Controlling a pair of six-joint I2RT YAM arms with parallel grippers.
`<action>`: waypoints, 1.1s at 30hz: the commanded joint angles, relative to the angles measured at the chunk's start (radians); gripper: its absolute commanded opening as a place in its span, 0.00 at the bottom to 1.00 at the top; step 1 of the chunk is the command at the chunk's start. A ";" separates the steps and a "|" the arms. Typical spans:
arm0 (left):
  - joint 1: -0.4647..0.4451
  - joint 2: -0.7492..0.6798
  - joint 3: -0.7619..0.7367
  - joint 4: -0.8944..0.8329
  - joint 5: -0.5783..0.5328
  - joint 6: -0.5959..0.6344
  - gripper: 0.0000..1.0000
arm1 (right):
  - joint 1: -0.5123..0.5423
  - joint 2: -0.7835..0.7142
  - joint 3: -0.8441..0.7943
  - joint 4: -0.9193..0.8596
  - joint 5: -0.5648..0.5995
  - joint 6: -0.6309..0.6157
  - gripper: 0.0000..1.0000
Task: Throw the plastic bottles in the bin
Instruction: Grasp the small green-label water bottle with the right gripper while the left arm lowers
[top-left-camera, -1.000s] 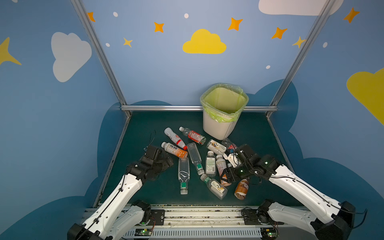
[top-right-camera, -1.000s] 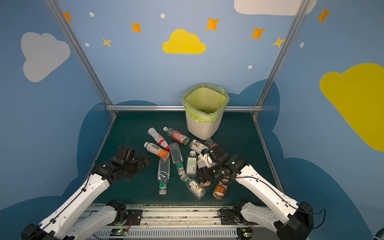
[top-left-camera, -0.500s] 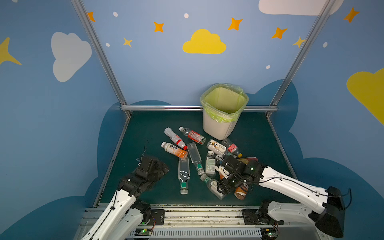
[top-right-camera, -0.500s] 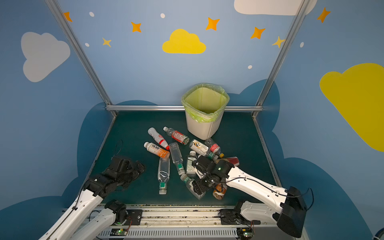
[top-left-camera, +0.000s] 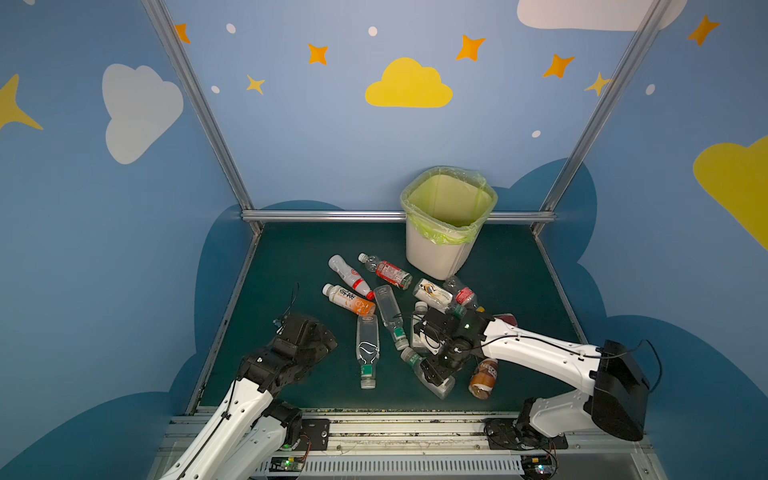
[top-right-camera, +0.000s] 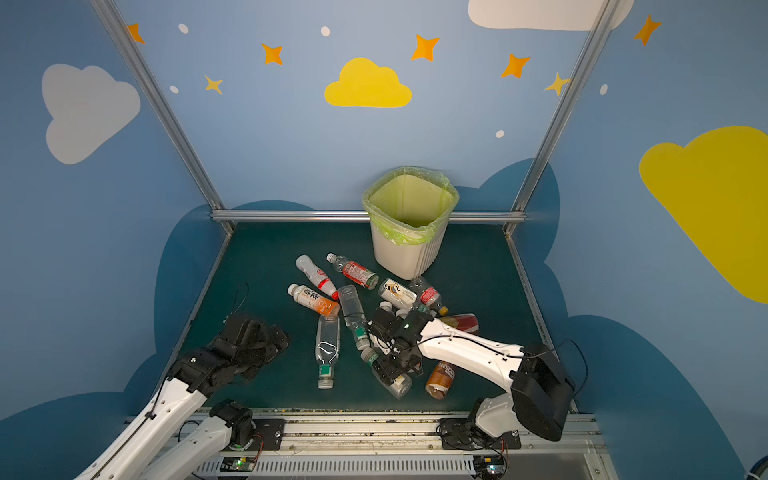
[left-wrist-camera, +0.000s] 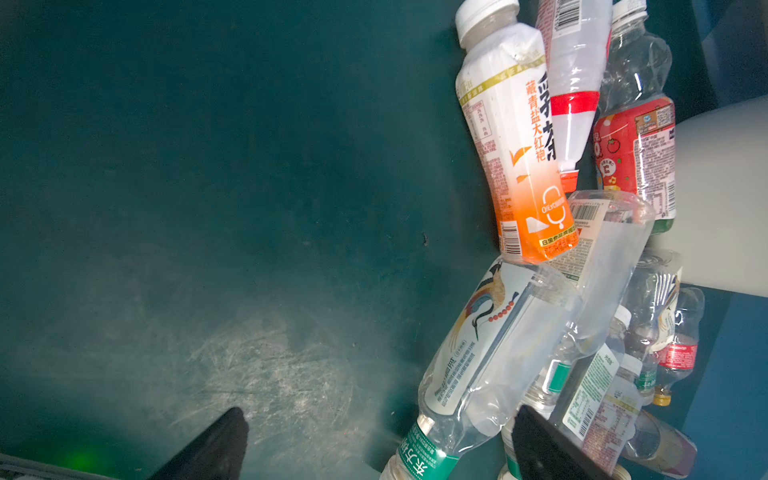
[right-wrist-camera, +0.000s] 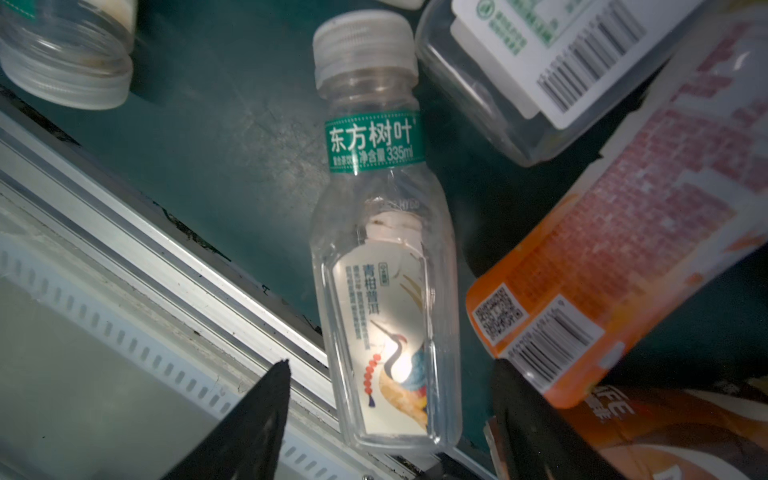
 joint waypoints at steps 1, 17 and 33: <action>-0.002 -0.002 0.020 -0.021 -0.029 0.021 1.00 | 0.013 0.042 0.041 -0.017 0.017 -0.038 0.77; -0.002 -0.063 0.019 -0.082 -0.035 0.015 1.00 | 0.055 0.162 0.075 -0.054 0.070 -0.010 0.77; -0.002 -0.175 -0.013 -0.161 -0.049 -0.003 1.00 | 0.064 0.216 0.072 -0.036 0.054 0.008 0.58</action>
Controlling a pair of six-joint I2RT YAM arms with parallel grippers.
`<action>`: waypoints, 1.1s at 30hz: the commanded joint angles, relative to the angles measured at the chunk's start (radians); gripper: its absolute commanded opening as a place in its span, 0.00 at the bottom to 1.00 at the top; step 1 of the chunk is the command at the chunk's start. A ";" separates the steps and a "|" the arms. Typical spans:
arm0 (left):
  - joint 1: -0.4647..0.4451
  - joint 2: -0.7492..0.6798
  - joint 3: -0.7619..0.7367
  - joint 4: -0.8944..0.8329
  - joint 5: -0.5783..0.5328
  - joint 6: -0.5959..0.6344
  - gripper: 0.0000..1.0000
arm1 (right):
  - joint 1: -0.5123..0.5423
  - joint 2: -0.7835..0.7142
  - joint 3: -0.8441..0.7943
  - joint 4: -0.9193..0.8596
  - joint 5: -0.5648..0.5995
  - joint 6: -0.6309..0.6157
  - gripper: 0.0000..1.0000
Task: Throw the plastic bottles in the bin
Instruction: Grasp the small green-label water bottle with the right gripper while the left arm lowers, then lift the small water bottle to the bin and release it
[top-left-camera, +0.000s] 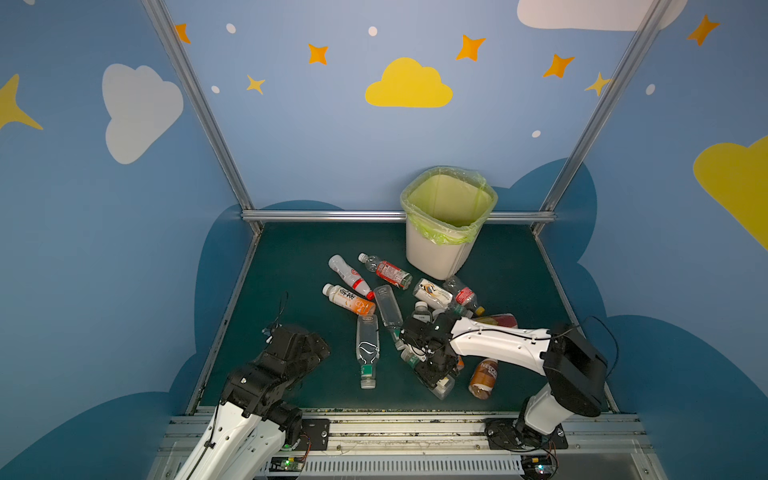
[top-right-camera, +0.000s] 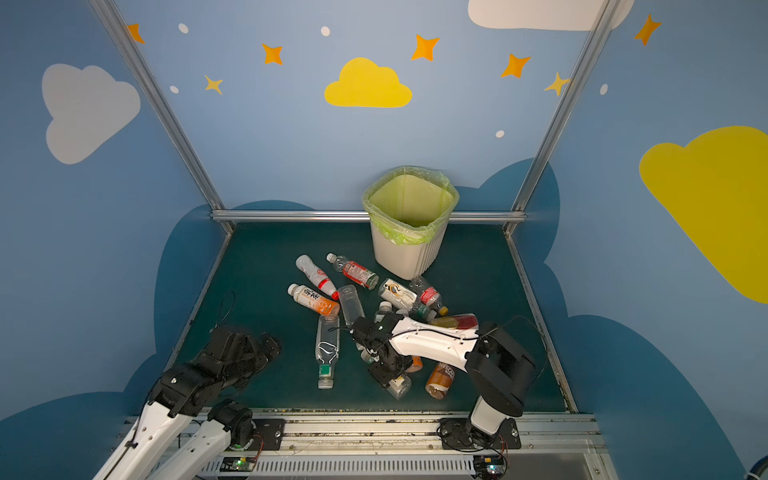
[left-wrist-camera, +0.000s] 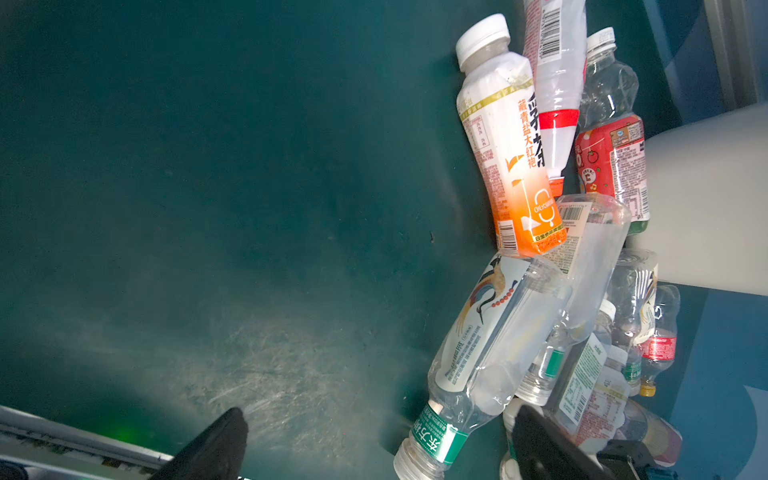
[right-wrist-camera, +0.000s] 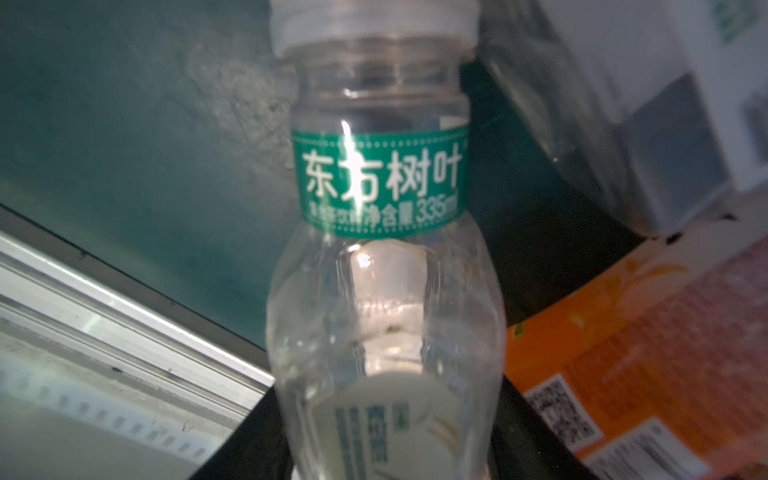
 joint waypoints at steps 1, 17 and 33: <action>-0.002 -0.014 -0.008 -0.044 -0.026 0.002 1.00 | 0.006 0.003 0.020 -0.010 -0.004 0.014 0.55; -0.002 0.091 0.099 -0.029 -0.029 0.063 1.00 | -0.082 -0.241 0.546 -0.126 0.244 -0.095 0.54; -0.032 0.189 0.200 -0.006 0.008 0.094 1.00 | -0.603 0.119 1.310 0.057 0.364 -0.204 0.93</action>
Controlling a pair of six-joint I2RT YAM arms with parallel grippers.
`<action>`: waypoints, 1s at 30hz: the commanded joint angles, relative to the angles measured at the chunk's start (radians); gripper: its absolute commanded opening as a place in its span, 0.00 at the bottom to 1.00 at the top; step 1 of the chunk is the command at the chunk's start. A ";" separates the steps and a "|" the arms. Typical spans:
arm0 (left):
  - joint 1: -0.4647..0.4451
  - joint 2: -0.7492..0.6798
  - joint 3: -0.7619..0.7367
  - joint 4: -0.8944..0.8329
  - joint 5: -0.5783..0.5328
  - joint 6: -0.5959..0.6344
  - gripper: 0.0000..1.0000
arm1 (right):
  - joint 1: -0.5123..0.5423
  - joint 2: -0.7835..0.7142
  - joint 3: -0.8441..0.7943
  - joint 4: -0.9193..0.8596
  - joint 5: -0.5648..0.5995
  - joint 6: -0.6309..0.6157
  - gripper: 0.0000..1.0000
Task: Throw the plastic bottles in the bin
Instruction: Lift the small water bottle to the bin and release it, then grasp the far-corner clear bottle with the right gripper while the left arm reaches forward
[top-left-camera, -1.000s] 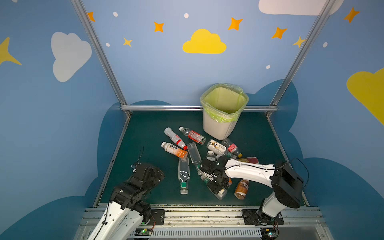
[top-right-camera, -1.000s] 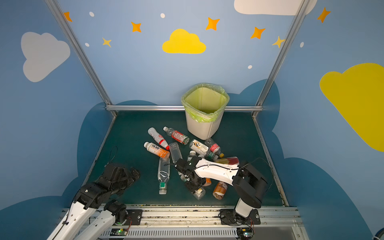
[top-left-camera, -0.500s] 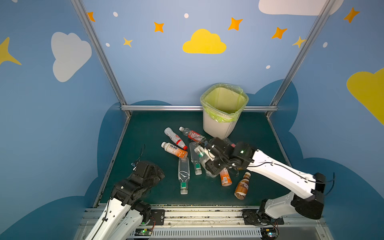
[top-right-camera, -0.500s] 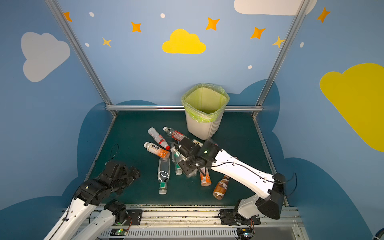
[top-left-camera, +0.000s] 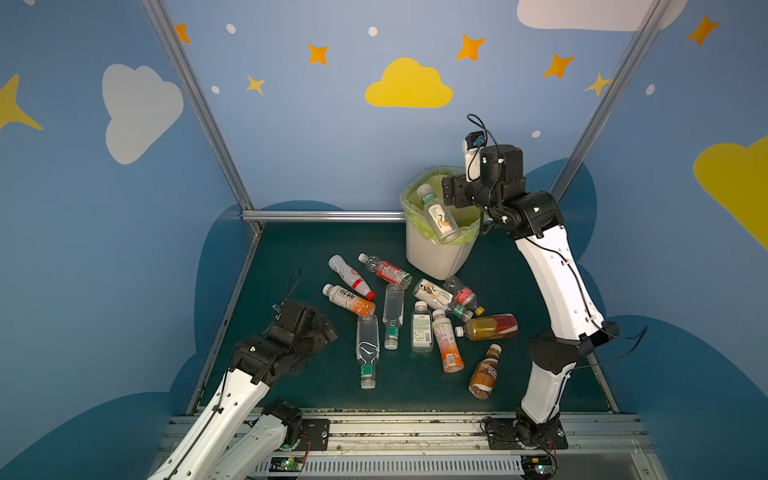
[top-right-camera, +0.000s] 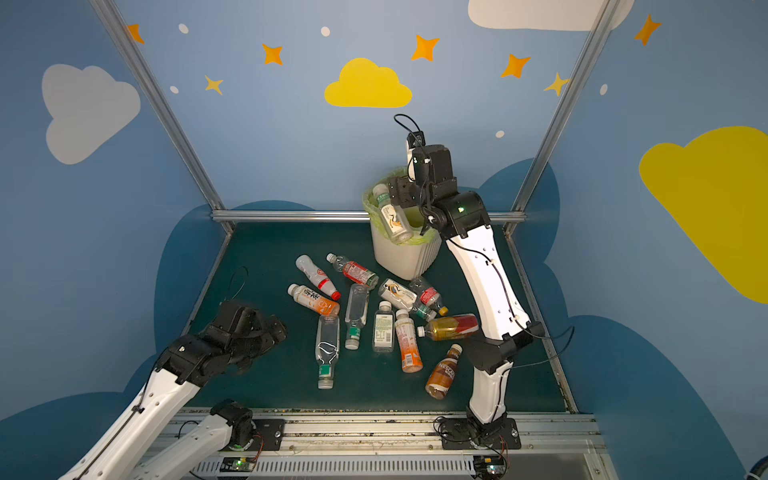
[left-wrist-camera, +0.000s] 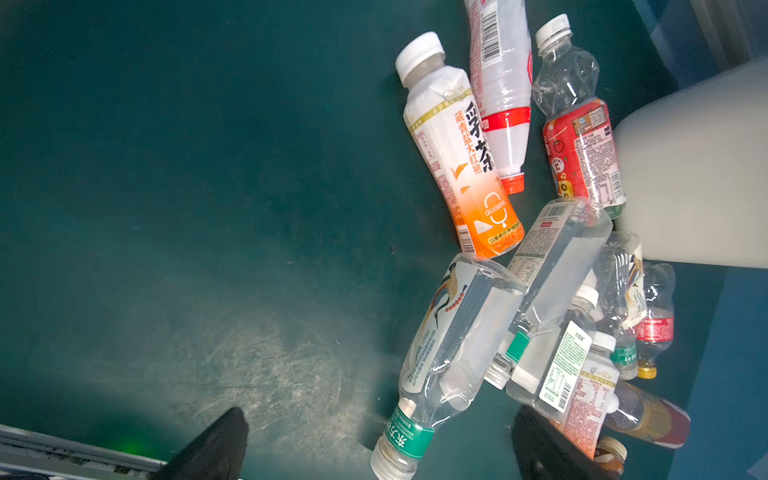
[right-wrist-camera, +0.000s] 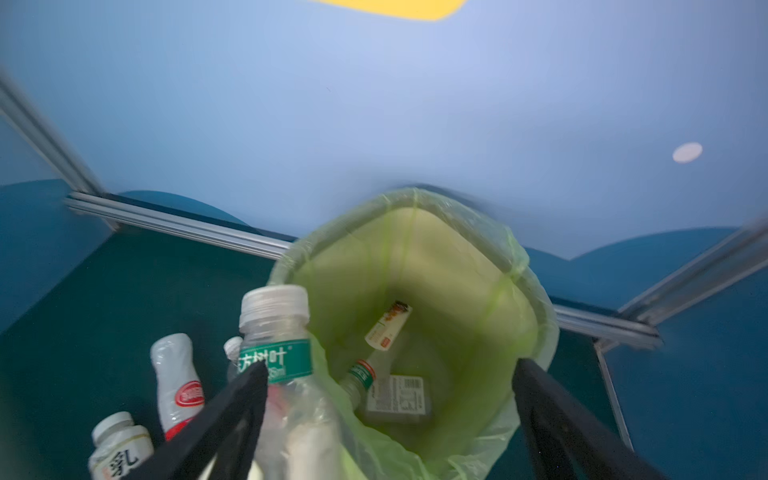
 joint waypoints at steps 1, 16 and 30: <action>-0.023 -0.051 -0.015 -0.010 0.003 -0.011 1.00 | -0.048 -0.159 -0.167 0.048 -0.009 0.061 0.93; -0.161 0.142 -0.052 0.206 0.021 0.015 0.78 | -0.122 -0.666 -0.921 0.019 -0.465 0.175 0.90; -0.190 0.213 -0.015 0.235 0.010 -0.006 0.80 | -0.120 -0.727 -1.210 -0.056 -0.431 0.201 0.89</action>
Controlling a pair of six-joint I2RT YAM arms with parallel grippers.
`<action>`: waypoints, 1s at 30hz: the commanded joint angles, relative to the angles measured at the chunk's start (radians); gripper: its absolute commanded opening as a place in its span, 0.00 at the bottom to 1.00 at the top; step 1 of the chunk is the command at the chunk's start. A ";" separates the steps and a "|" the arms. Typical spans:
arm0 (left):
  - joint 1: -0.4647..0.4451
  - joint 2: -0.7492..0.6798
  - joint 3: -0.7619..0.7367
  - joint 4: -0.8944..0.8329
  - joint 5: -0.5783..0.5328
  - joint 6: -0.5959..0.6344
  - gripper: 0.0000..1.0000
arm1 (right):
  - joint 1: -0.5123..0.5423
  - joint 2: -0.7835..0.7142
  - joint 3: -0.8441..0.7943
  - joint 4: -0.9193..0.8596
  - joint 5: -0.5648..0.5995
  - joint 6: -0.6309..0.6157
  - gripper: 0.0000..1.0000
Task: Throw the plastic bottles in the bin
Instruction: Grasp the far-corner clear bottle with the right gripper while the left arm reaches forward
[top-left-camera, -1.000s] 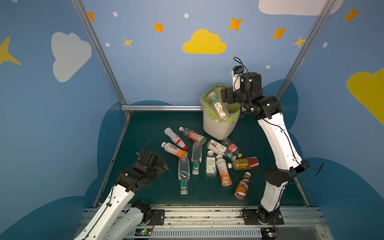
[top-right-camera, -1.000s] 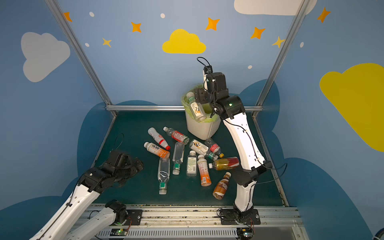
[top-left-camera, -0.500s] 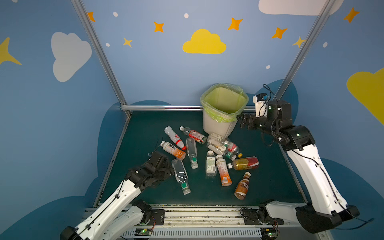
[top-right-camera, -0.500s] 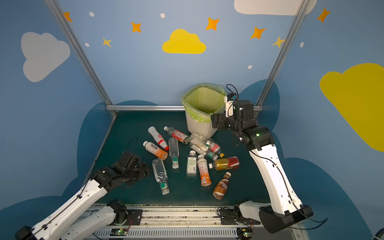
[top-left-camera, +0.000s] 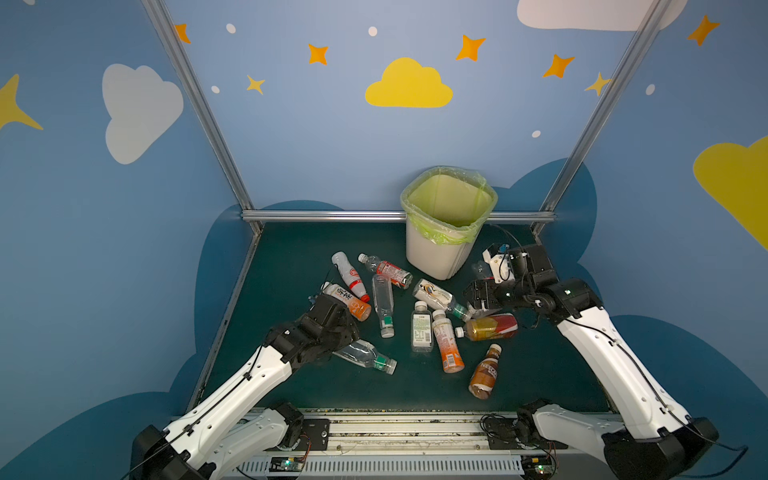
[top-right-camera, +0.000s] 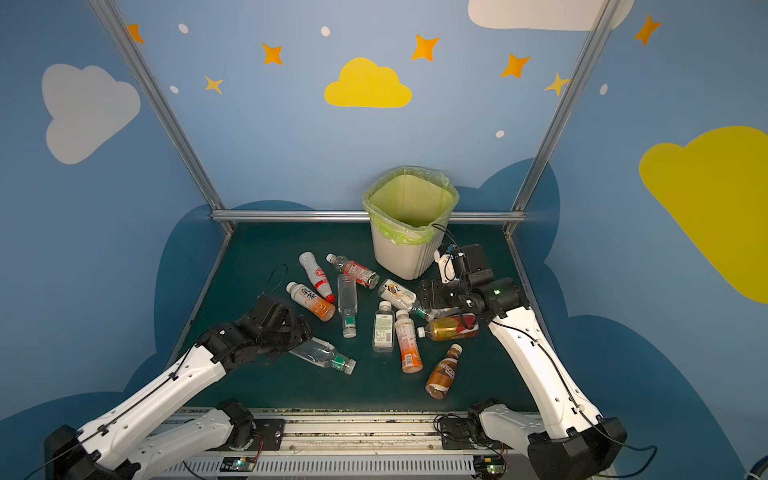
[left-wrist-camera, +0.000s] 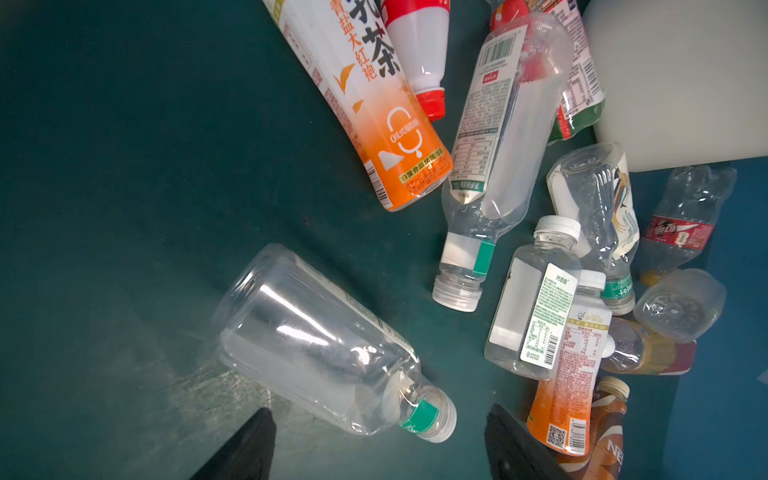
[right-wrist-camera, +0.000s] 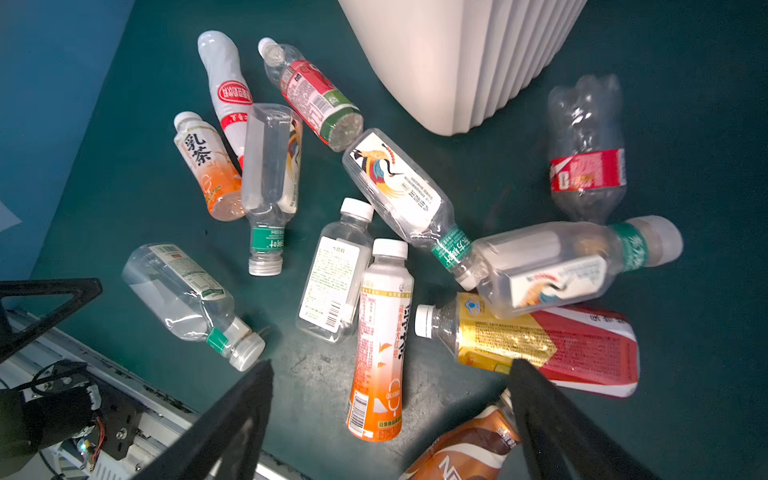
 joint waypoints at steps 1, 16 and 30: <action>-0.016 0.008 0.017 0.007 -0.025 -0.006 0.80 | -0.004 0.001 -0.013 -0.039 0.020 0.024 0.89; -0.105 0.093 0.047 0.025 -0.046 0.010 0.81 | -0.109 0.017 -0.110 -0.039 0.062 0.039 0.89; 0.034 0.232 0.232 0.074 0.056 0.195 0.81 | -0.495 0.390 0.145 0.059 0.167 -0.055 0.90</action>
